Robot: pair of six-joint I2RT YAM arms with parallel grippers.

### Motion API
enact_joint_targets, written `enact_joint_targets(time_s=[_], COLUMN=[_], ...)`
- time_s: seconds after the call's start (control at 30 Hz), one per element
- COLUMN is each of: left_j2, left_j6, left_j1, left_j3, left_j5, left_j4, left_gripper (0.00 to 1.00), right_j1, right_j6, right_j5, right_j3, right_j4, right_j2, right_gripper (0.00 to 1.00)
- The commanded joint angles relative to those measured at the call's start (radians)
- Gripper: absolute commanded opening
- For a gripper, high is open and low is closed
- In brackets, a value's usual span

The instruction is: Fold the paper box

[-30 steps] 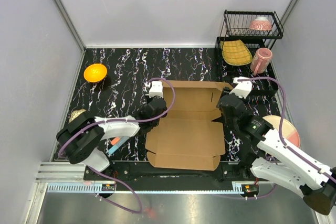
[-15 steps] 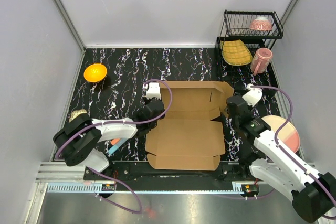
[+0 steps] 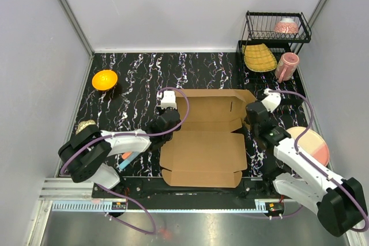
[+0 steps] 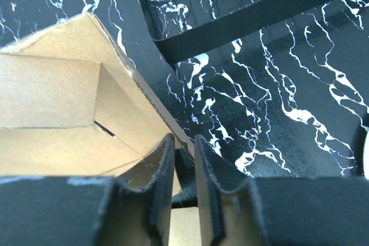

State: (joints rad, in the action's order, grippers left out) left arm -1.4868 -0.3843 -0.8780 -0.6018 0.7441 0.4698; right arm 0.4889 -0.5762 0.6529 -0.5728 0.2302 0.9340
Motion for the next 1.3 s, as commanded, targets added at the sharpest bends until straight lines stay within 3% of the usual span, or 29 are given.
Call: enact_joint_targets(time_s=[0.0, 0.13, 0.4, 0.97, 1.27], left_j2=[-0.012, -0.018, -0.012, -0.072, -0.086], left_j6=[0.021, 0.012, 0.005, 0.03, 0.036], left_j1=[-0.003, -0.003, -0.018, -0.052, -0.064], left_j3=[0.034, 0.02, -0.019, -0.061, -0.058], left_j5=[0.001, 0.004, 0.034, 0.052, 0.057], left_j4=[-0.125, -0.143, -0.188, -0.195, -0.168], left_gripper=[0.0, 0.0, 0.0, 0.0, 0.0], right_j1=[-0.01, -0.01, -0.01, -0.007, 0.005], right_j6=[0.021, 0.03, -0.024, -0.073, -0.045], right_j5=[-0.025, -0.053, -0.275, -0.72, -0.811], right_j3=[0.028, 0.054, 0.016, 0.013, -0.009], right_j4=[-0.054, -0.045, 0.02, -0.213, -0.253], right_j2=[-0.012, -0.089, -0.12, -0.064, 0.054], right_gripper=[0.17, 0.0, 0.0, 0.0, 0.0])
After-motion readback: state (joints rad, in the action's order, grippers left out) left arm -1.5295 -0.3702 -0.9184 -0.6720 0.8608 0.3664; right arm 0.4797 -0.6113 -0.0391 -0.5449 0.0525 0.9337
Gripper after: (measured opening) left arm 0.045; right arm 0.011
